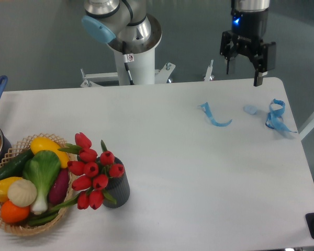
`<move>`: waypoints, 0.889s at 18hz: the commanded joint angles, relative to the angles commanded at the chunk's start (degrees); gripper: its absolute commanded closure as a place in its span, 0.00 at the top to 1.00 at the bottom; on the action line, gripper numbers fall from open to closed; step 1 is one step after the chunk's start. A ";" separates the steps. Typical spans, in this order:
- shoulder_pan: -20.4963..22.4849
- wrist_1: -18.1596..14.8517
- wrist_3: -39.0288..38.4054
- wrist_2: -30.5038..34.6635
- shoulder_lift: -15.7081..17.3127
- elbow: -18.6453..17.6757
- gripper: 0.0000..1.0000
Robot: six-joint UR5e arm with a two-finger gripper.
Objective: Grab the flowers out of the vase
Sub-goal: 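Open the gripper and start moving toward the red tulips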
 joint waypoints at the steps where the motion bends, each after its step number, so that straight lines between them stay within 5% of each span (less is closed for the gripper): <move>1: 0.00 0.09 -0.17 0.09 0.09 -0.17 1.00; 11: 0.97 -0.18 -0.44 -3.06 1.14 -4.30 1.00; 16: -0.44 0.09 -12.46 -6.94 2.46 -6.15 1.00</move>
